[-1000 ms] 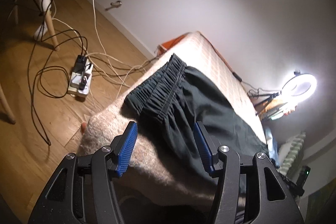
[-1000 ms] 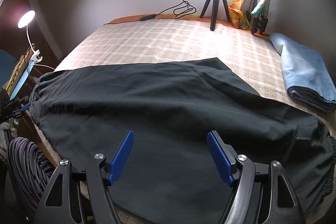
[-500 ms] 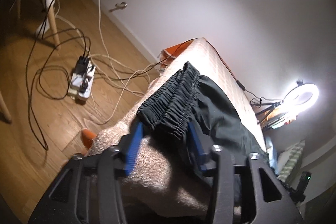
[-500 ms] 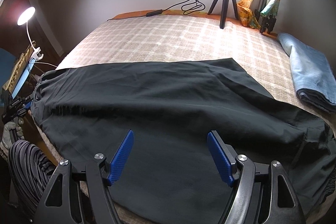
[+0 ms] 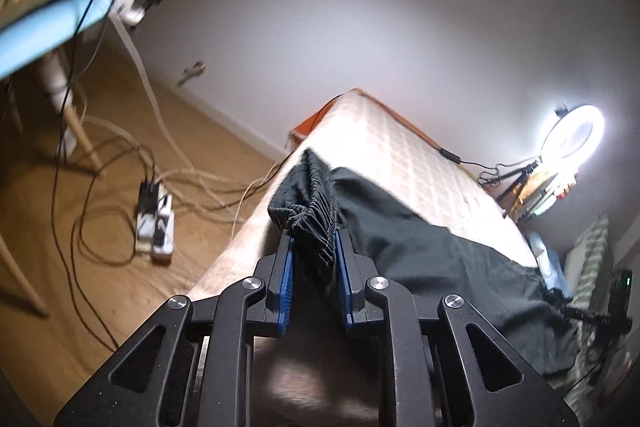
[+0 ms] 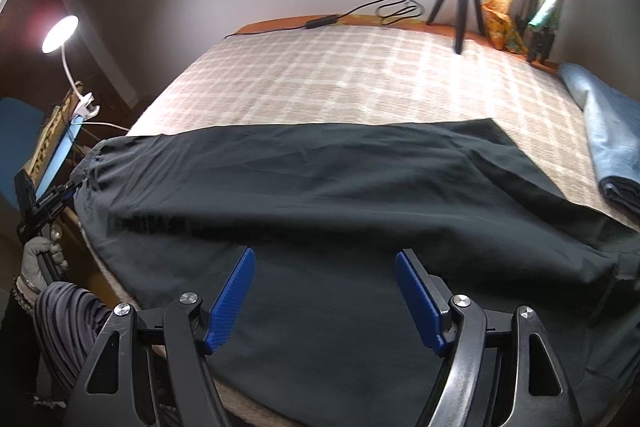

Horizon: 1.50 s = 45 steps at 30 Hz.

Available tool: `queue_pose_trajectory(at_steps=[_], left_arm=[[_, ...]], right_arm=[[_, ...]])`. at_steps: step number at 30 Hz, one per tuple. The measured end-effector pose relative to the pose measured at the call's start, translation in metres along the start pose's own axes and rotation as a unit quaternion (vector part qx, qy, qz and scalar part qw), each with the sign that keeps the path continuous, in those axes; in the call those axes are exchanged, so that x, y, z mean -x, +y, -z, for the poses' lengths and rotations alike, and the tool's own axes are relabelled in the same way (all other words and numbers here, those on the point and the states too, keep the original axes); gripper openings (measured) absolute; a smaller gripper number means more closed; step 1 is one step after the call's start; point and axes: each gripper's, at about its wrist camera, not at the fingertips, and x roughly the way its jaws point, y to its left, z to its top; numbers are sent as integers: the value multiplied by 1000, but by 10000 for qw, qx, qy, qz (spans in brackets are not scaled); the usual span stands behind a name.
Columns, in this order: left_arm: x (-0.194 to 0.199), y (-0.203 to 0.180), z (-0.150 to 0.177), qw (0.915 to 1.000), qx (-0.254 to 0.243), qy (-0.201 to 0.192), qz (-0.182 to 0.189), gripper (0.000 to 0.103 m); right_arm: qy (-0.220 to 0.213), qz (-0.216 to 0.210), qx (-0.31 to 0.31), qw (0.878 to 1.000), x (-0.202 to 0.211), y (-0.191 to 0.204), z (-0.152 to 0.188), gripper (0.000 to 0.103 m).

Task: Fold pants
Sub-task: 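Close the right tool on the waistband while the left tool releases it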

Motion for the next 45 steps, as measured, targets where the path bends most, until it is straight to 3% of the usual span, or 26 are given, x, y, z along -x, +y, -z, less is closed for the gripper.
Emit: queue_pose_trajectory(at_steps=[6, 9, 12, 19, 27, 30, 34, 35, 37, 39, 42, 45], left_arm=[[6, -44, -5, 9975, -683, -126, 147, 15], [1, -73, -2, 9923, -1203, -64, 270, 15], [-12, -107, 9, 9825, -1802, 166, 436, 15], [-47, -160, 44, 9524, -2839, 767, 807, 15], [-55, -192, 71, 9090, -3937, 924, 1006, 15], [-52, -199, 77, 8989, -4138, 911, 1114, 15], [-56, -211, 84, 8892, -4304, 941, 1236, 17], [-55, -211, 84, 8885, -4300, 951, 1289, 17], [-56, -214, 84, 8883, -4278, 954, 1373, 20], [-53, -213, 83, 8886, -4253, 965, 1419, 21], [-51, -211, 78, 8894, -4201, 1019, 1483, 21], [-38, -209, 69, 8925, -4108, 1041, 1542, 22]], right_arm=[[130, -811, 178, 9965, -13, 40, -28, 75], [231, -1445, 117, 9892, -27, 65, -52, 77], [473, -2002, 118, 9785, -51, 92, -72, 78], [1081, -2730, 177, 9558, -110, 148, -94, 78], [1711, -2918, -444, 9400, -156, 149, -96, 80], [1842, -2962, -659, 9349, -165, 151, -96, 80], [1901, -2690, -473, 9430, -164, 161, -101, 80], [1932, -2570, -406, 9460, -164, 162, -101, 79], [2001, -2382, -324, 9498, -166, 165, -100, 65], [2088, -2283, -297, 9505, -171, 163, -97, 39], [1958, -2237, -335, 9542, -170, 156, -96, 25], [1643, -2359, -474, 9566, -157, 143, -98, 18]])
